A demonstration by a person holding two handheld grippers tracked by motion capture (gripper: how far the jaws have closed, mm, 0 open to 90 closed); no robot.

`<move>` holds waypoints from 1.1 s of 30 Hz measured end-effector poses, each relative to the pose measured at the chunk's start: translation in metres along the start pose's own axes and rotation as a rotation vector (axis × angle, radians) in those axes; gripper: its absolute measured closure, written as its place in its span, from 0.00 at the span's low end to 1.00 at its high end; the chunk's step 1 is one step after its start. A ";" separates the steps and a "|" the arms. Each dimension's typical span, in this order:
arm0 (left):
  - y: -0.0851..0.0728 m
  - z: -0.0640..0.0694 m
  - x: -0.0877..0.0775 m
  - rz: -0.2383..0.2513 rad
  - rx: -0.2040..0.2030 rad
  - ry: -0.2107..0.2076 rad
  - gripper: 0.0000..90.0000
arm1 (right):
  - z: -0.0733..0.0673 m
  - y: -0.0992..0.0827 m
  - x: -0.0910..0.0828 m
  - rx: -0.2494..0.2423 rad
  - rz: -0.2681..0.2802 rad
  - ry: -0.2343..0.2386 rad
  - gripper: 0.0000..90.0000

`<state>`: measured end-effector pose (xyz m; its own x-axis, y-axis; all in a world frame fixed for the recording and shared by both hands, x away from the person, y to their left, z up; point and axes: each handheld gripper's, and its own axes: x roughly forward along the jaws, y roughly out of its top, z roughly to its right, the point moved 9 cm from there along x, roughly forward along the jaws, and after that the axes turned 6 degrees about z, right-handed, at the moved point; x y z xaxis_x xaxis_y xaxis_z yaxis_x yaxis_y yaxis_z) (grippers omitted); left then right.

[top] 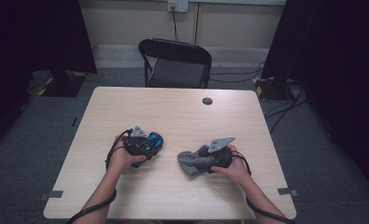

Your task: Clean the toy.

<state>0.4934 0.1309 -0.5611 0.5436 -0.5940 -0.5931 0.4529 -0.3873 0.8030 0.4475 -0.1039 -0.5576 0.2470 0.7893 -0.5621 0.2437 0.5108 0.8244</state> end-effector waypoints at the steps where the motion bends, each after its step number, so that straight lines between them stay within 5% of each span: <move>1: -0.001 -0.001 0.000 -0.005 0.004 0.006 0.20 | 0.000 0.000 0.000 -0.002 -0.001 -0.002 0.50; 4: -0.005 -0.002 -0.001 -0.004 -0.015 0.003 0.20 | 0.000 0.000 0.000 -0.006 -0.009 -0.010 0.51; 10: -0.008 -0.002 -0.006 -0.017 -0.001 -0.005 0.20 | 0.000 0.000 0.000 -0.004 -0.017 -0.014 0.53; 13: -0.009 -0.004 -0.007 -0.010 0.038 0.010 0.24 | 0.001 0.000 0.000 -0.003 -0.017 -0.016 0.54; 15: -0.009 -0.002 -0.008 -0.006 0.018 0.001 0.27 | 0.001 0.000 0.000 -0.003 -0.017 -0.016 0.54; 22: -0.009 -0.002 -0.008 -0.021 0.047 0.016 0.28 | 0.001 0.000 0.000 0.001 -0.020 -0.022 0.54; 31: -0.006 -0.003 -0.006 -0.028 0.023 0.019 0.28 | 0.001 0.000 0.000 0.005 -0.017 -0.021 0.54; 33: -0.004 -0.002 -0.004 -0.040 -0.010 0.012 0.28 | 0.001 0.000 0.000 0.004 -0.017 -0.020 0.54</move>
<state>0.4905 0.1365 -0.5622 0.5333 -0.5697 -0.6253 0.4815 -0.4033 0.7781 0.4482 -0.1037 -0.5576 0.2619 0.7736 -0.5770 0.2520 0.5223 0.8147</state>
